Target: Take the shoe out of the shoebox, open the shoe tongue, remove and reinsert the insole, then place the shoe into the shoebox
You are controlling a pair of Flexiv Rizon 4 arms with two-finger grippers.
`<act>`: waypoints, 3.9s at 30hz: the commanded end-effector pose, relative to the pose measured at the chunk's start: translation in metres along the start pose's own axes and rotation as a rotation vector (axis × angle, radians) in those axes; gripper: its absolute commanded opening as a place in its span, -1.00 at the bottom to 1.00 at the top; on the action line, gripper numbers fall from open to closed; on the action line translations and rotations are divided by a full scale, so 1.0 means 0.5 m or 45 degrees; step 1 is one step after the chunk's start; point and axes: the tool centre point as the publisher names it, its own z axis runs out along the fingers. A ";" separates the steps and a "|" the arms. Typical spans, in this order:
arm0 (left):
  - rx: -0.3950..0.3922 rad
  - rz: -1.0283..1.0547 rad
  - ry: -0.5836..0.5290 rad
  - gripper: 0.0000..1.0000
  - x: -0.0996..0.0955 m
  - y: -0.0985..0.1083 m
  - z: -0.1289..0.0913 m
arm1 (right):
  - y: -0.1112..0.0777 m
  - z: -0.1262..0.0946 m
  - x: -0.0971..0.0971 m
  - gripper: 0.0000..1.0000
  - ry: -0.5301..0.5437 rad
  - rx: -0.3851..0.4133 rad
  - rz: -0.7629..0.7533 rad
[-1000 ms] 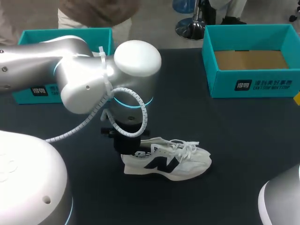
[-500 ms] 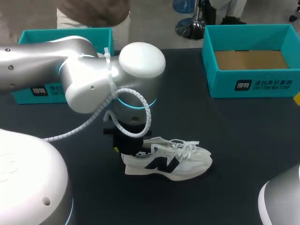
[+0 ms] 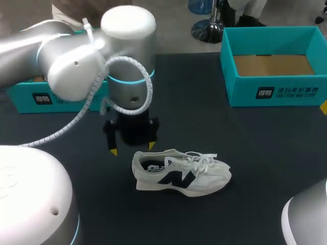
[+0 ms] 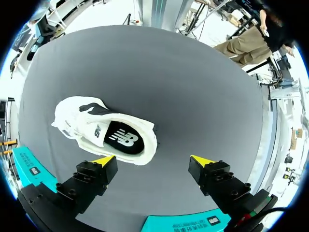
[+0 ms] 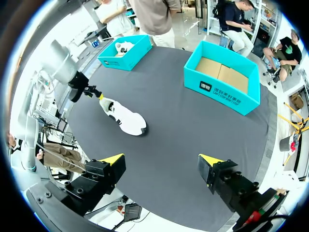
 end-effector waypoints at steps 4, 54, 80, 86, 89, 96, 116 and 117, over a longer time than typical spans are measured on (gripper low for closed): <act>0.185 -0.164 -0.249 1.00 0.137 -0.001 0.017 | 0.005 0.001 -0.002 1.00 0.002 0.008 0.001; 0.627 -0.481 -0.941 1.00 0.248 -0.005 0.050 | 0.005 0.001 -0.002 1.00 0.002 0.008 0.001; 1.388 -0.466 -0.783 1.00 0.205 -0.033 0.079 | 0.005 0.001 -0.002 1.00 0.002 0.008 0.001; 1.388 -0.466 -0.783 1.00 0.205 -0.033 0.079 | 0.005 0.001 -0.002 1.00 0.002 0.008 0.001; 1.388 -0.466 -0.783 1.00 0.205 -0.033 0.079 | 0.005 0.001 -0.002 1.00 0.002 0.008 0.001; 1.388 -0.466 -0.783 1.00 0.205 -0.033 0.079 | 0.005 0.001 -0.002 1.00 0.002 0.008 0.001; 1.260 -1.443 -1.304 1.00 0.186 -0.056 0.129 | 0.005 0.001 -0.002 1.00 0.002 0.008 0.001; 1.279 -1.450 -1.300 1.00 0.183 -0.054 0.130 | 0.005 0.001 -0.002 1.00 0.002 0.008 0.001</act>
